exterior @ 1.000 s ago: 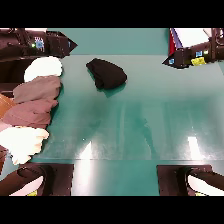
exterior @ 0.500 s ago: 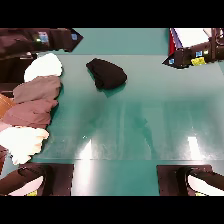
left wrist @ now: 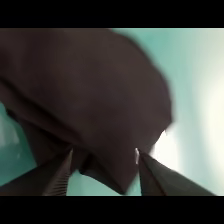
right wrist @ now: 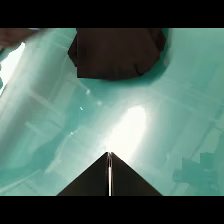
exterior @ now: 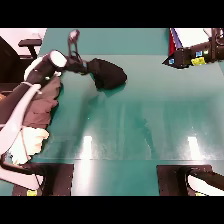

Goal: Fold the shirts.

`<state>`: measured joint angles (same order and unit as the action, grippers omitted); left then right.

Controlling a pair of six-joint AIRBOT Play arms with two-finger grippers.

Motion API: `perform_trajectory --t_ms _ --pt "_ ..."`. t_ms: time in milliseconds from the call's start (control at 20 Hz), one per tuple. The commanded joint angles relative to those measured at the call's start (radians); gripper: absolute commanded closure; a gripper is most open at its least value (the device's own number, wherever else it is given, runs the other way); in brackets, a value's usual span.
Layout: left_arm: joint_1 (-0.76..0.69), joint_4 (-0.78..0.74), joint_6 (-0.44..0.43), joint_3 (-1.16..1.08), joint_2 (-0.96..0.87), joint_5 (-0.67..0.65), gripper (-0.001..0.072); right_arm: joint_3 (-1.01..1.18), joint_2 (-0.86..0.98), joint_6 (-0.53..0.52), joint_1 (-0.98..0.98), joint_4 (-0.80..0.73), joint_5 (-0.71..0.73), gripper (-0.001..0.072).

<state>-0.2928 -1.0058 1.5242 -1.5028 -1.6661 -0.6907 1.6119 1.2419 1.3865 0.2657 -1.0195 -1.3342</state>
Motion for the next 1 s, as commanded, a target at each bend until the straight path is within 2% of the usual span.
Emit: perform_trajectory --t_ms 0,150,250,300,350,400,450,550,650,800,950 --pt "0.0 0.143 -0.012 -0.006 -0.146 0.068 0.0202 0.0 0.0 0.0 0.001 0.0 0.0 0.0693" --pt "0.0 0.262 -0.097 -0.005 -0.18 0.095 0.0203 0.0 0.0 0.0 0.001 -0.001 0.0 0.0693" --pt "0.0 0.314 -0.111 -0.006 -0.179 0.135 0.0223 0.0 0.0 0.0 0.001 0.0 0.0 0.0693" --pt "0.001 0.353 -0.111 -0.015 -0.179 0.143 0.0373 0.0 0.0 0.0 0.001 0.0 0.0 0.0694" --pt "0.003 0.356 -0.111 -0.031 -0.174 0.139 0.0611 0.0 0.0 0.0 0.001 0.0 0.0 0.0694" --pt "0.003 0.354 -0.12 -0.053 -0.166 0.134 0.0683 0.0 -0.003 0.0 0.001 0.0 -0.001 0.0693" --pt "0.003 0.353 -0.133 -0.079 -0.15 0.126 0.0682 0.0 -0.007 0.0 0.001 0.0 0.0 0.0693" --pt "0.003 0.336 -0.214 -0.136 -0.079 0.129 0.0684 0.001 -0.028 0.0 -0.008 -0.001 0.009 0.0693" --pt "0.003 0.246 -0.267 -0.197 0.035 0.13 0.0684 0.001 -0.069 0.0 -0.021 -0.001 0.035 0.0693" --pt "0.003 0.042 -0.272 -0.265 0.254 0.061 0.0684 0.001 -0.159 0.0 -0.051 -0.001 0.106 0.0694" --pt "0.002 -0.046 -0.273 -0.28 0.462 -0.078 0.0684 0.001 -0.25 0.0 -0.071 -0.003 0.168 0.0693"
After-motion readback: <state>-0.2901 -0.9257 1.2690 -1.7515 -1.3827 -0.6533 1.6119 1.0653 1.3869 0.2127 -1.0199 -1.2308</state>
